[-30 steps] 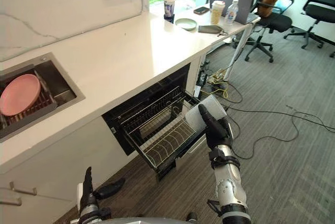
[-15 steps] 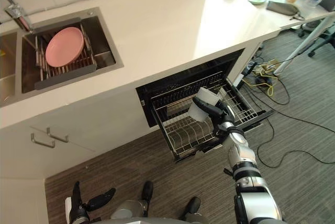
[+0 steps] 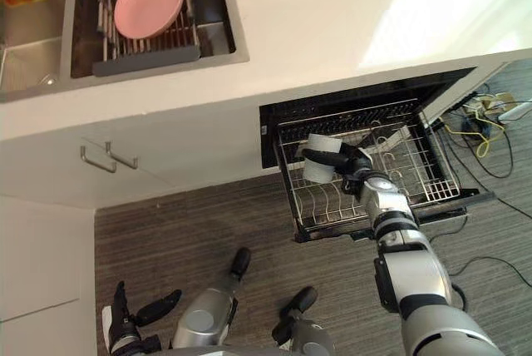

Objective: Walk over to the sink, pick up the cup, carry it to the dishwasher, place the cup inside the dishwasher, then close the dishwasher door

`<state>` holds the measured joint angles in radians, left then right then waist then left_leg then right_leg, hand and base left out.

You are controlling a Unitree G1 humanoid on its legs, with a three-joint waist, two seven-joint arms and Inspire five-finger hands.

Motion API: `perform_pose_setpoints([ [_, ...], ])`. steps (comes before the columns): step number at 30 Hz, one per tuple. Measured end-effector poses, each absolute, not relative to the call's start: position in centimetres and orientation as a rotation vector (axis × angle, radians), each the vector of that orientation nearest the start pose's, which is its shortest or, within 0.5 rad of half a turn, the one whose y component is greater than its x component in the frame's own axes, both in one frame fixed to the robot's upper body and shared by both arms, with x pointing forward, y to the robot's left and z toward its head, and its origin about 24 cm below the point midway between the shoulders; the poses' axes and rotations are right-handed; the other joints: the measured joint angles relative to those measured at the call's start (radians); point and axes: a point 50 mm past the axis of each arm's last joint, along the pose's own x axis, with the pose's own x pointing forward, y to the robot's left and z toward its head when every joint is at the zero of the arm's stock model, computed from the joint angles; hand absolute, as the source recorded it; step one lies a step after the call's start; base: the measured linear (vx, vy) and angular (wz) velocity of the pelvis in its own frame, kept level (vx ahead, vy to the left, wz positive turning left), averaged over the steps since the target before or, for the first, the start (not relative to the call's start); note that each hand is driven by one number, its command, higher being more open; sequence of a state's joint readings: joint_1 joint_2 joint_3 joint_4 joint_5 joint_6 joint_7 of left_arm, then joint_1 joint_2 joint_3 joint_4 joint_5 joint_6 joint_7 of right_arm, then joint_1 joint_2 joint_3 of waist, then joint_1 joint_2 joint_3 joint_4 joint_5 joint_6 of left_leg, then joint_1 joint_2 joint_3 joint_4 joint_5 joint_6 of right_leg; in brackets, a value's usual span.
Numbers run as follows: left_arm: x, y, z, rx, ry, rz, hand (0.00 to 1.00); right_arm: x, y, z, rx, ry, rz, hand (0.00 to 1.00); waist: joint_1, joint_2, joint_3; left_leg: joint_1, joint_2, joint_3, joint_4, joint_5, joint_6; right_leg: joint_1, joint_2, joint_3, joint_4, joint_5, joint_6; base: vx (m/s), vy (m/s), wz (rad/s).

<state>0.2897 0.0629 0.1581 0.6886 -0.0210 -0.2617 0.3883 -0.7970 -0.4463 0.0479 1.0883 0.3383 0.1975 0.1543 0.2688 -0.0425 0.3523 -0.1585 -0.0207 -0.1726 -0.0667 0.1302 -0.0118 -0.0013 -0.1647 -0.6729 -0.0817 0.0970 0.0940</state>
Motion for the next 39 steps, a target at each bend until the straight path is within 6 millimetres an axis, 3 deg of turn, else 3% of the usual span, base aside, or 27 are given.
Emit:
perform_pose_setpoints([
  [5,10.8,23.3,-11.5,0.128,0.663,0.606,1.00,38.2,-25.9,9.2,-0.157,0.403,-0.063,0.00,0.038,-0.003,0.054,-0.049,0.007,-0.018,0.001,0.013,-0.006,-0.039,0.004,-0.021,0.006,-0.001,-0.007,-0.02,0.000,0.11],
  [10,11.7,23.7,-11.0,0.128,0.642,0.593,1.00,38.8,-25.5,10.4,-0.243,0.415,-0.046,0.00,0.050,-0.008,0.069,-0.072,0.005,-0.022,0.005,0.014,-0.006,-0.056,0.004,-0.024,0.006,-0.001,-0.008,0.02,0.020,0.05],
  [11,11.9,23.7,-10.9,0.122,0.639,0.594,1.00,38.9,-25.4,10.5,-0.262,0.420,-0.045,1.00,0.051,-0.008,0.072,-0.073,0.005,-0.023,0.005,0.014,-0.006,-0.056,0.004,-0.024,0.007,-0.002,-0.008,0.00,0.000,0.00],
  [19,13.1,23.5,-10.5,0.110,0.627,0.545,1.00,39.1,-25.5,11.0,-0.297,0.442,-0.086,1.00,0.069,-0.013,0.084,-0.085,0.010,-0.022,0.006,0.015,-0.009,-0.071,0.005,-0.023,0.015,-0.005,-0.012,0.00,0.004,0.00],
  [25,13.4,23.2,-10.4,0.101,0.623,0.533,1.00,39.4,-26.1,12.5,-0.290,0.406,-0.104,1.00,0.068,-0.020,0.086,-0.066,0.016,-0.008,0.003,0.016,-0.009,-0.064,0.006,-0.007,0.024,-0.006,-0.014,-0.02,0.022,-0.06],
  [30,13.2,23.2,-10.5,0.105,0.637,0.536,1.00,39.4,-26.0,12.9,-0.182,0.360,-0.053,1.00,0.056,-0.049,0.076,-0.014,0.029,0.017,-0.018,0.015,-0.012,-0.030,0.012,0.019,0.024,-0.009,-0.018,-0.02,0.014,-0.13],
  [35,12.3,23.7,-10.9,0.132,0.668,0.557,1.00,38.0,-25.5,11.9,-0.037,0.260,0.029,1.00,0.003,-0.105,0.025,0.027,0.032,0.044,-0.019,0.008,-0.017,-0.009,0.017,0.053,0.024,-0.009,-0.019,0.01,0.018,-0.16],
  [39,10.8,24.1,-11.7,0.140,0.722,0.595,1.00,35.5,-25.2,10.4,0.027,0.180,0.073,1.00,-0.062,-0.115,-0.058,0.038,0.029,0.063,-0.020,0.005,-0.017,-0.010,0.012,0.085,0.029,-0.010,-0.018,0.00,0.031,-0.16],
])
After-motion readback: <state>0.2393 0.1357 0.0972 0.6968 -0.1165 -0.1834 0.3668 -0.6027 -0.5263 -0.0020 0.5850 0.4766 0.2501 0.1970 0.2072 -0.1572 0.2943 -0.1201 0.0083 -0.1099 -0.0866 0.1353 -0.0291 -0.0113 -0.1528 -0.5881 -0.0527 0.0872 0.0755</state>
